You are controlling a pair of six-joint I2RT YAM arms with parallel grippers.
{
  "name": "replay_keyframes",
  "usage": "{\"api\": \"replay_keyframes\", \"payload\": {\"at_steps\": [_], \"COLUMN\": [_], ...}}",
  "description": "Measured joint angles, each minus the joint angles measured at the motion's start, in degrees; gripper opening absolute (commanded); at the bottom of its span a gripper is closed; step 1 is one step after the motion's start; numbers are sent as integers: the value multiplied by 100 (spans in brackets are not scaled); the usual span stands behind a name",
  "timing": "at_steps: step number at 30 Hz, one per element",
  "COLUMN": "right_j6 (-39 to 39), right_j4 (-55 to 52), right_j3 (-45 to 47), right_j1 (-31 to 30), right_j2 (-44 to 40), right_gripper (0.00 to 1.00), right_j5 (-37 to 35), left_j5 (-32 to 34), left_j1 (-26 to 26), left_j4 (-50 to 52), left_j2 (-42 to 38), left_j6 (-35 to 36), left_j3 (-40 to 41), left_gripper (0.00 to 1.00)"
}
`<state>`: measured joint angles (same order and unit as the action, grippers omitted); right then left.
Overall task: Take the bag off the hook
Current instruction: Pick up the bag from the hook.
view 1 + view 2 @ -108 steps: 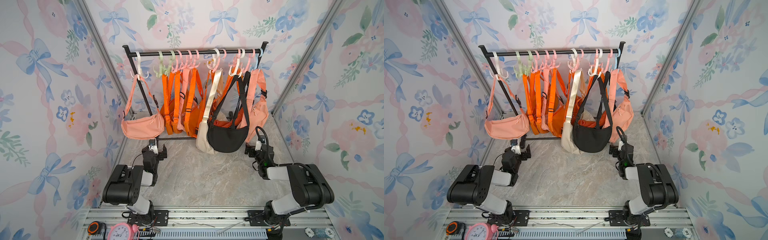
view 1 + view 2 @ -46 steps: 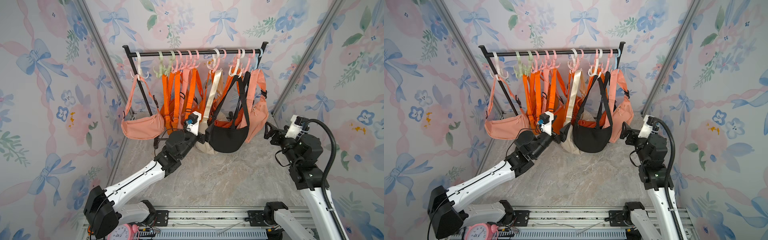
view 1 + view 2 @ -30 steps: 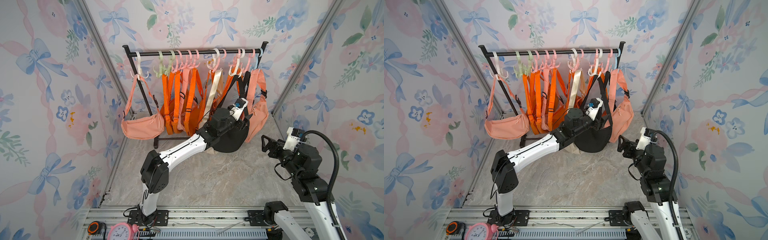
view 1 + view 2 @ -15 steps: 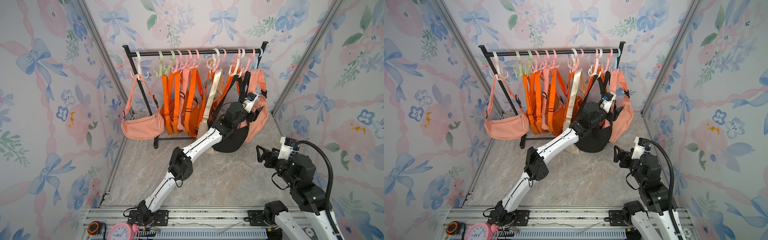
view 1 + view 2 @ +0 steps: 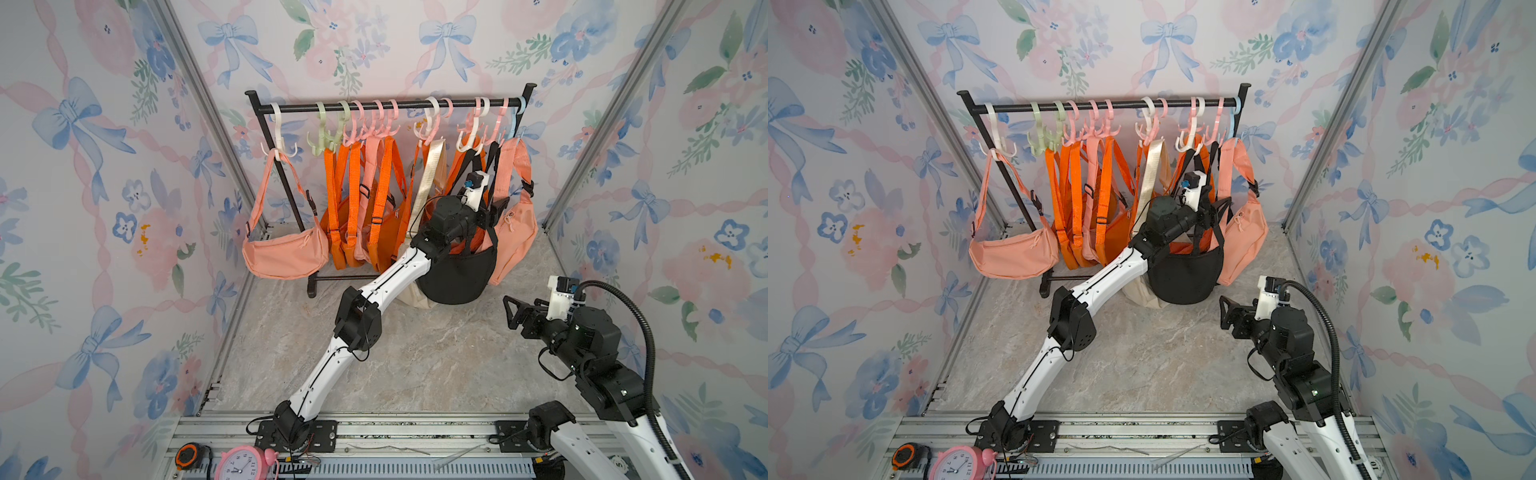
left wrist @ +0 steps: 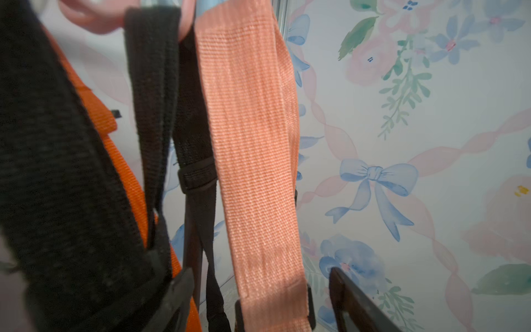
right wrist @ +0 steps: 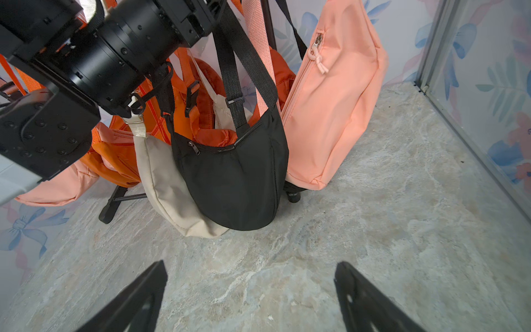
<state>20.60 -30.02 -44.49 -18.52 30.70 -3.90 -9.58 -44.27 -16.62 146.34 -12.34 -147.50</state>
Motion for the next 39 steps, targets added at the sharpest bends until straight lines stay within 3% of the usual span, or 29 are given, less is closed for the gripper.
{"api": "replay_keyframes", "payload": {"at_steps": [10, 18, 21, 25, 27, 33, 39], "right_j6": [-37, -68, -68, -87, -105, -138, -170], "right_j4": [0, 0, 4, 7, 7, 2, -9], "right_j3": [0, -76, -177, -328, -389, -507, -623], "right_j1": [-35, -35, -35, -35, -35, -35, -35], "right_j2": [28, 74, 144, 280, 345, 457, 457], "right_gripper": [93, 93, 94, 94, 94, 94, 94], "right_j5": [-87, -133, -153, -170, -186, -216, -219], "left_j5": [-291, -223, -166, -140, -140, -138, -133], "left_j1": [-68, -68, -66, -66, -68, -68, -68], "left_j4": [-15, -24, -9, -81, -151, -520, -973], "left_j2": [332, 334, 354, 560, 627, 706, 964], "left_j6": [-107, -186, -190, -262, -332, -448, -612], "left_j3": [284, 498, 424, 70, -17, -61, -264], "left_gripper": [76, 58, 60, 76, 78, 78, 65]}}
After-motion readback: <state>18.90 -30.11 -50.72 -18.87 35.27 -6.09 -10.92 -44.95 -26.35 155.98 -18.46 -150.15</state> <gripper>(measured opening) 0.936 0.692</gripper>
